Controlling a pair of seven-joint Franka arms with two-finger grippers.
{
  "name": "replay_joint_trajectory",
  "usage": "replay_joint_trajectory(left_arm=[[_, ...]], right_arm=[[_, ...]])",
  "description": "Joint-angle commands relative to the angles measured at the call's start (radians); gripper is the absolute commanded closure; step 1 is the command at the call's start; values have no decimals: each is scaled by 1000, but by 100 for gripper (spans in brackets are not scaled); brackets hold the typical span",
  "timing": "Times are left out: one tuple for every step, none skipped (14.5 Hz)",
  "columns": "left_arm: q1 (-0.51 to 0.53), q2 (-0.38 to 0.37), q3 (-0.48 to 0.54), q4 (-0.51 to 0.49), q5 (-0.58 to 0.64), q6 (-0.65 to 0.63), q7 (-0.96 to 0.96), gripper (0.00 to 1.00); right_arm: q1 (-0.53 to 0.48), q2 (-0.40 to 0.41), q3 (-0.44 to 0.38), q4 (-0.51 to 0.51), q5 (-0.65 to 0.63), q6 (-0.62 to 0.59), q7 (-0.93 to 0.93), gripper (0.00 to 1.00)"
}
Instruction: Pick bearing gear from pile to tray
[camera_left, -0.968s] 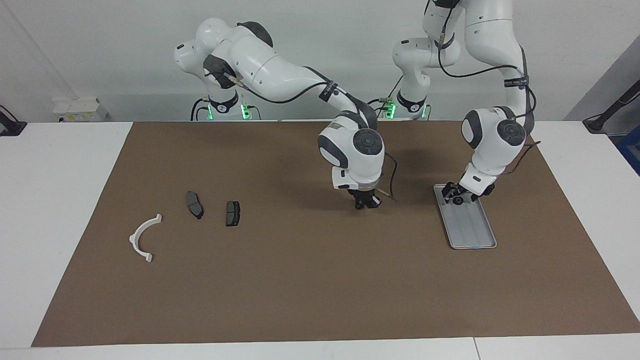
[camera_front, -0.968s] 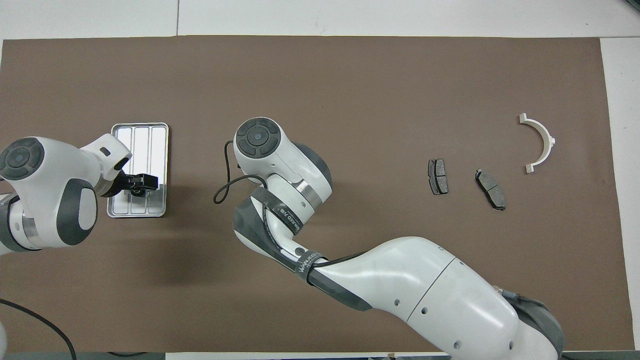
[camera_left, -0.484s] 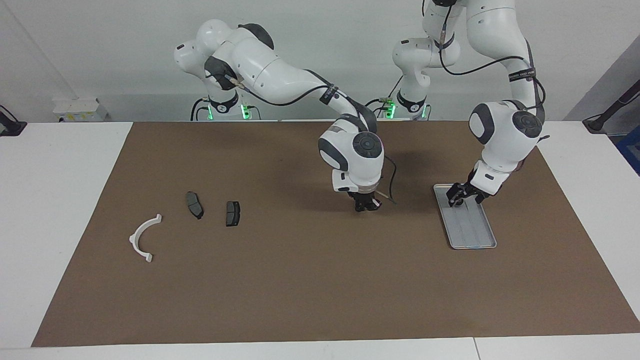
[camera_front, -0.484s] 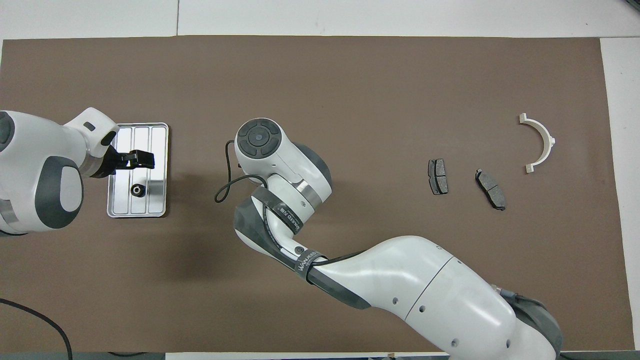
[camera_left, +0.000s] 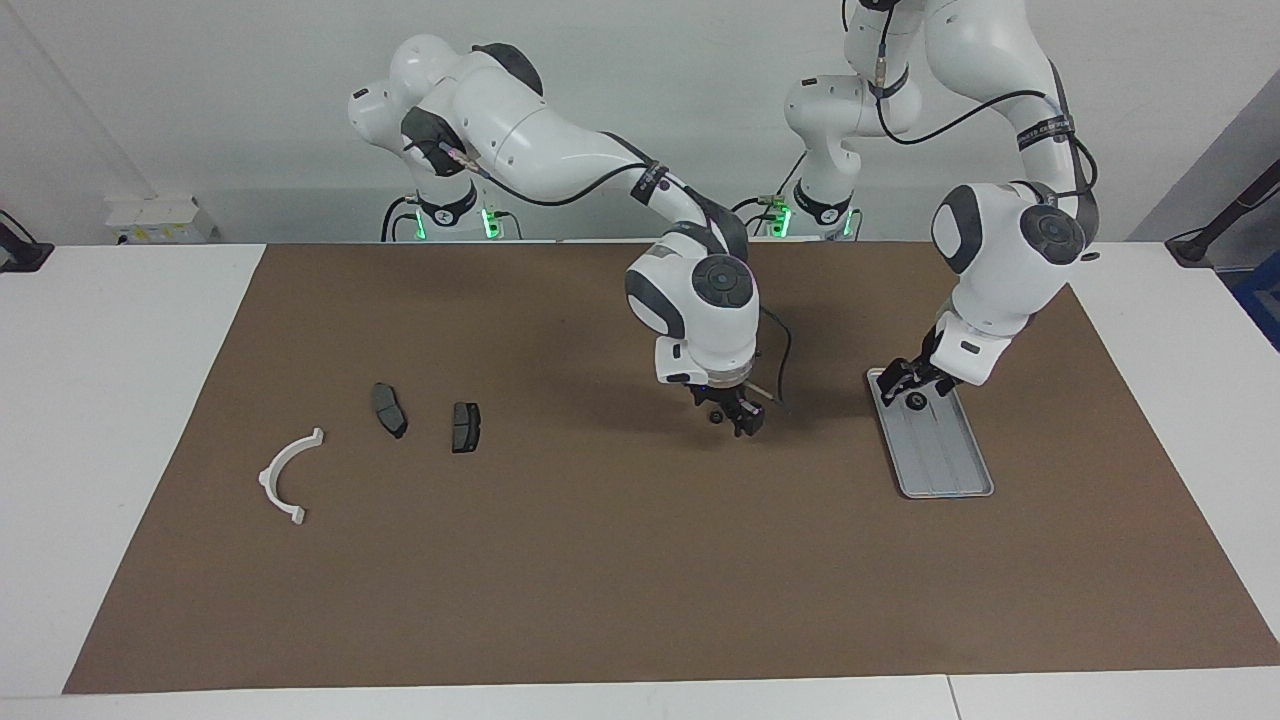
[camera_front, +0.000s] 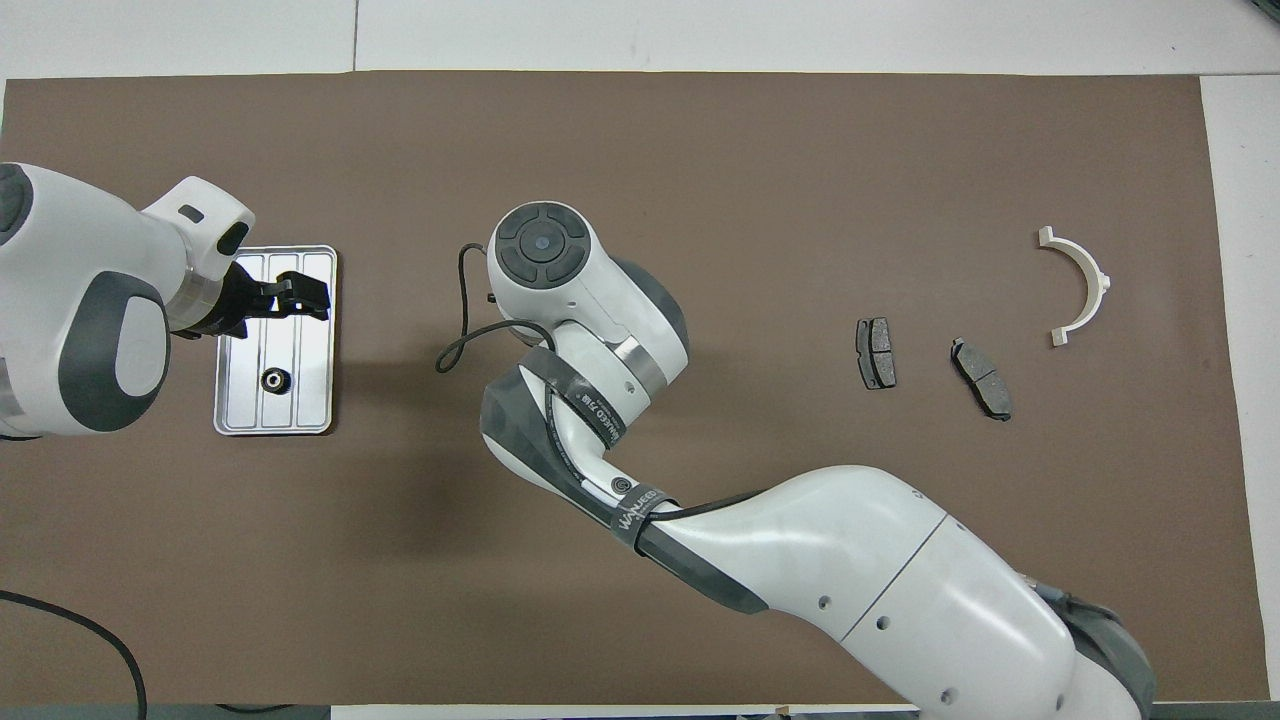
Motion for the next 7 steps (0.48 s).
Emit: replay_joint_trajectory(left_arm=[[-48, -12, 6, 8, -10, -34, -74, 0], [-64, -12, 6, 8, -10, -37, -95, 0], [-78, -12, 6, 8, -10, -39, -127, 0], [-110, -12, 7, 6, -10, -38, -175, 0], [-139, -12, 7, 8, -8, -34, -228, 0], [-184, -9, 7, 9, -8, -24, -308, 0], [-227, -5, 7, 12, -6, -1, -401, 0]], right_arm=[[-58, -86, 8, -20, 20, -43, -99, 0], [-79, -117, 8, -20, 21, -60, -145, 0], [-101, -147, 10, -21, 24, -83, -205, 0], [-128, -179, 10, -23, 38, -100, -271, 0], [-161, -221, 10, -29, 57, -112, -363, 0], [-196, -264, 10, -35, 67, -127, -476, 0], [-231, -305, 8, -44, 72, -164, -594, 0]])
